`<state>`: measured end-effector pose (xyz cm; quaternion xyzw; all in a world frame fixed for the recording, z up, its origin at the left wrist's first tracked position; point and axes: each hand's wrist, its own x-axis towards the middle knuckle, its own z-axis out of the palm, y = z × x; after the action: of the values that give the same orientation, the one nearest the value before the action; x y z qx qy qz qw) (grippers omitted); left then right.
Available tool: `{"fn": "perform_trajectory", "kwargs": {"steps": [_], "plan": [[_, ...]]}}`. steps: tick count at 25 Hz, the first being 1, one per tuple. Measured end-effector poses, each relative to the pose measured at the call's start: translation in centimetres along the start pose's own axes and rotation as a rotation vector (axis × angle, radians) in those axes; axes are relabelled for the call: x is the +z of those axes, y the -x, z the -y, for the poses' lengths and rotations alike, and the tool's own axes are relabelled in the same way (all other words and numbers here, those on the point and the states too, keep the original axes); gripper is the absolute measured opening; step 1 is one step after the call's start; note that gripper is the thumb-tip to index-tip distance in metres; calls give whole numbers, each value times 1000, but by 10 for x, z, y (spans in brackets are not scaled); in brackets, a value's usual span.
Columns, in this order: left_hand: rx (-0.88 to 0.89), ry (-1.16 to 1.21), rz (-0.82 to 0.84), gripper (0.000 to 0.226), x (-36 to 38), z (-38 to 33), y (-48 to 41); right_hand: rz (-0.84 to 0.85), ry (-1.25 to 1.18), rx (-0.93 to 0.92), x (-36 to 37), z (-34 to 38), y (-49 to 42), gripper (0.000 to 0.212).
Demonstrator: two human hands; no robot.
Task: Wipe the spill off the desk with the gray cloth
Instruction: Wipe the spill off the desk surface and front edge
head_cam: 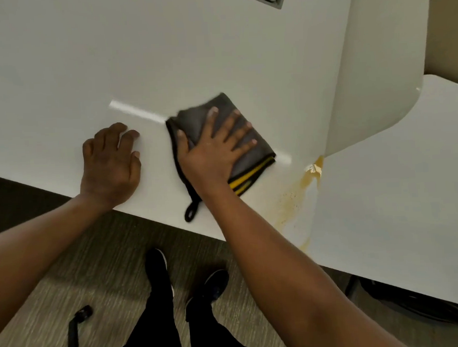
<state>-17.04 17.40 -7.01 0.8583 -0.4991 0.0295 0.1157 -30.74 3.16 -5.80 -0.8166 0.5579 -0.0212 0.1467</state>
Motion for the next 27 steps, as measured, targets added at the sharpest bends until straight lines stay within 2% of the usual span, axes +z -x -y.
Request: {"fn": "perform_trajectory", "kwargs": {"steps": [4, 8, 13, 16, 18, 22, 27], "plan": [[11, 8, -2, 46, -2, -3, -1, 63, 17, -43, -7, 15, -59, 90], [14, 10, -21, 46, -4, -4, 1, 47, 28, -17, -27, -41, -95, 83], [25, 26, -27, 45, -5, -5, 1, -27, 35, 102, -42, -113, -47, 82], [26, 32, -30, 44, -5, -4, 1, -62, 34, 168, -24, -100, 26, 87], [23, 34, -30, 44, -5, -4, 1, -44, 13, 129, -7, -64, 54, 91], [32, 48, -31, 43, -5, -4, 1, 39, 42, -5, -1, -14, 18, 90], [55, 34, -48, 42, -4, -1, 3, -3, 49, 50, -32, -83, -36, 81]]}}
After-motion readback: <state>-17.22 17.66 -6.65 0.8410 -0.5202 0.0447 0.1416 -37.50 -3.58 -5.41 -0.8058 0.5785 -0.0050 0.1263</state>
